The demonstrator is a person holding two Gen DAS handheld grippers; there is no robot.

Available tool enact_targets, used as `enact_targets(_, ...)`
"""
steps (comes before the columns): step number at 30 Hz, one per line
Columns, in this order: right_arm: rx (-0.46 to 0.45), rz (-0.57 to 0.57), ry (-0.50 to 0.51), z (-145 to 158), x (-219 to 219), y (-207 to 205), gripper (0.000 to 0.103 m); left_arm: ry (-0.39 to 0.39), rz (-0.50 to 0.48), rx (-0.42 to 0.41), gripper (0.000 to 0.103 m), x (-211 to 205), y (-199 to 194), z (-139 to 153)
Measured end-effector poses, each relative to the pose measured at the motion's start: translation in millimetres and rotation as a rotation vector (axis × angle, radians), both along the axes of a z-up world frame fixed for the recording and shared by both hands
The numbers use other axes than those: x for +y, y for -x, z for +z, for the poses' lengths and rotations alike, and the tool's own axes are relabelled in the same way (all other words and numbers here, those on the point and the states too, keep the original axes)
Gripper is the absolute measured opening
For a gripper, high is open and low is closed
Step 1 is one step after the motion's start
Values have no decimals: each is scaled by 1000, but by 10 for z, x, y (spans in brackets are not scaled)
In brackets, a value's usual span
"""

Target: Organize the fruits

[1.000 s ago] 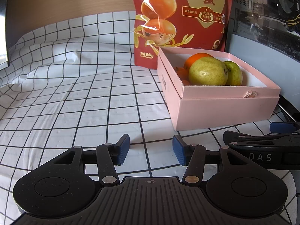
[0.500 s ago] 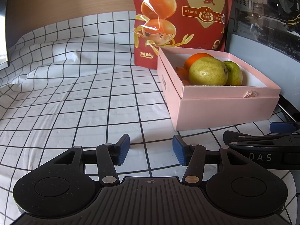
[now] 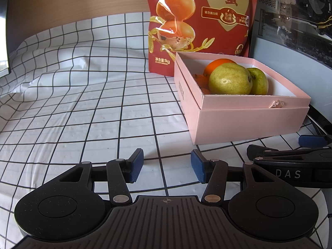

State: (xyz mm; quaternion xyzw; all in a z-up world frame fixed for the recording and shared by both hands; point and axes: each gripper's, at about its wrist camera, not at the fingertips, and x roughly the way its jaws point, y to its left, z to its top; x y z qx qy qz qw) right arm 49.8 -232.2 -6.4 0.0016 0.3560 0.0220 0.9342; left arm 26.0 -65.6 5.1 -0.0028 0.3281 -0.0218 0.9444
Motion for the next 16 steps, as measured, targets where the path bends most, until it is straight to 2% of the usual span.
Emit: enact_targets(16,0,0,0,2,-2,0,103,-7,-5,-1,56,-8,-5,-5)
